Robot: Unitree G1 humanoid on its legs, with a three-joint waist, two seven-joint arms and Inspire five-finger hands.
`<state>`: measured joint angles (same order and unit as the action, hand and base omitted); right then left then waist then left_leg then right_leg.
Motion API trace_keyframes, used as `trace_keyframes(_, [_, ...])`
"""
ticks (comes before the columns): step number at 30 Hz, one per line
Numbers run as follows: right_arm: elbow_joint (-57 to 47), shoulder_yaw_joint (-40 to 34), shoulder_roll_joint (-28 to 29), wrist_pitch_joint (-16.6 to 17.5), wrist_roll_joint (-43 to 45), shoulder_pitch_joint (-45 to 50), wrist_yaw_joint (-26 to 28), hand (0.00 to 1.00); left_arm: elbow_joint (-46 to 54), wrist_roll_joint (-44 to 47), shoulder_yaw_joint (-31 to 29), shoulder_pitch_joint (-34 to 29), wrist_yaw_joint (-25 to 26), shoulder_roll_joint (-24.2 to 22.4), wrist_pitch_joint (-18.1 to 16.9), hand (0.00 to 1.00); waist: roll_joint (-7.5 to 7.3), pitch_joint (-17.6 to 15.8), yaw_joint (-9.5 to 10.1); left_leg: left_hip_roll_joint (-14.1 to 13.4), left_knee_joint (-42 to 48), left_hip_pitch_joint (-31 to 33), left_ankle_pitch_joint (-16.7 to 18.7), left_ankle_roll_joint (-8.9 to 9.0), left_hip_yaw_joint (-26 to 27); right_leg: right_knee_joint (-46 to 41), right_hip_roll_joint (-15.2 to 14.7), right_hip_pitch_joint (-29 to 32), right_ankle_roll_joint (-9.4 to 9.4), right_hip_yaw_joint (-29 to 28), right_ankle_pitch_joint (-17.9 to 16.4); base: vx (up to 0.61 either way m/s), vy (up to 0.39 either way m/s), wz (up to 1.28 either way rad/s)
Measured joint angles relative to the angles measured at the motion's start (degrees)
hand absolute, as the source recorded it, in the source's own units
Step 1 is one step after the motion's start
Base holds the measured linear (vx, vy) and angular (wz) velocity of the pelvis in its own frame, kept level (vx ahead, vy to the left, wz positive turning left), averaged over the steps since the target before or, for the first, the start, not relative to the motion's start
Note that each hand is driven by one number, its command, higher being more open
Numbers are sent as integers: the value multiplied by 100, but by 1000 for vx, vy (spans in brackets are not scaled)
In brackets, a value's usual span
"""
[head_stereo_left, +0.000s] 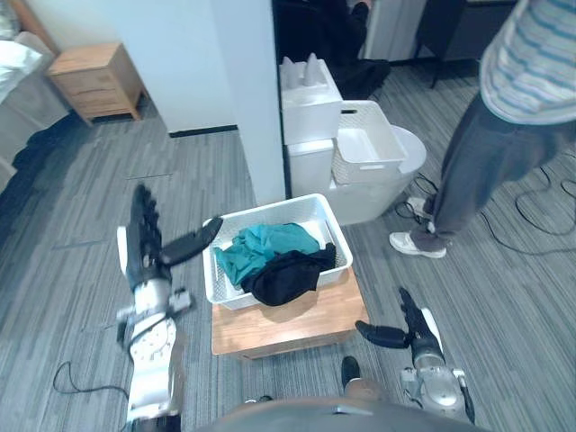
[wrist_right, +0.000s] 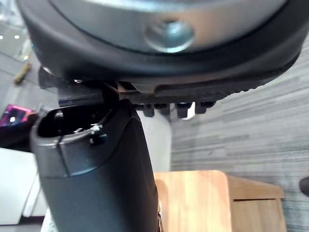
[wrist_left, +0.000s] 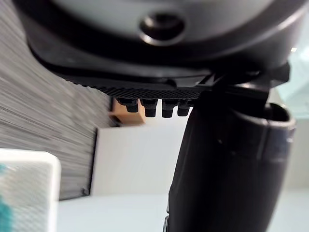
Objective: Tidy up the quilt and then pick up the clothes from the bed and put them into the laundry hamper
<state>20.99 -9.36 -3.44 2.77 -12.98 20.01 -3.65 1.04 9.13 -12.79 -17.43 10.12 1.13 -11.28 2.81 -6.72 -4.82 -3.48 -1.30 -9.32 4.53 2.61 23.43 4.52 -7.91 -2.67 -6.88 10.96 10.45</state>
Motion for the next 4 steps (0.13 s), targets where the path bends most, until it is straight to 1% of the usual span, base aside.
trace_keyframes(2, [179,-256,214,-123,18,67,-147,100,-1182,549,-275,-406,-100,-180,131,100,-95,110,109,0,-11,-38,93,-15,13,0,-18,-58,30,73,-24,-37,12,6])
trace_keyframes(3, [178,-305,304,-144,43,81,-208,100,-1484,762,-367,-487,-118,-232,204,100,-139,148,138,-7,-3,-42,116,-25,77,0,-25,-59,51,91,-44,0,0,0])
trace_keyframes(4, [179,-409,490,-186,60,159,-299,100,-2114,1131,-568,-659,-190,-325,353,100,-249,213,154,-51,14,-85,145,-14,352,-1,-57,-91,78,168,-135,0,0,0])
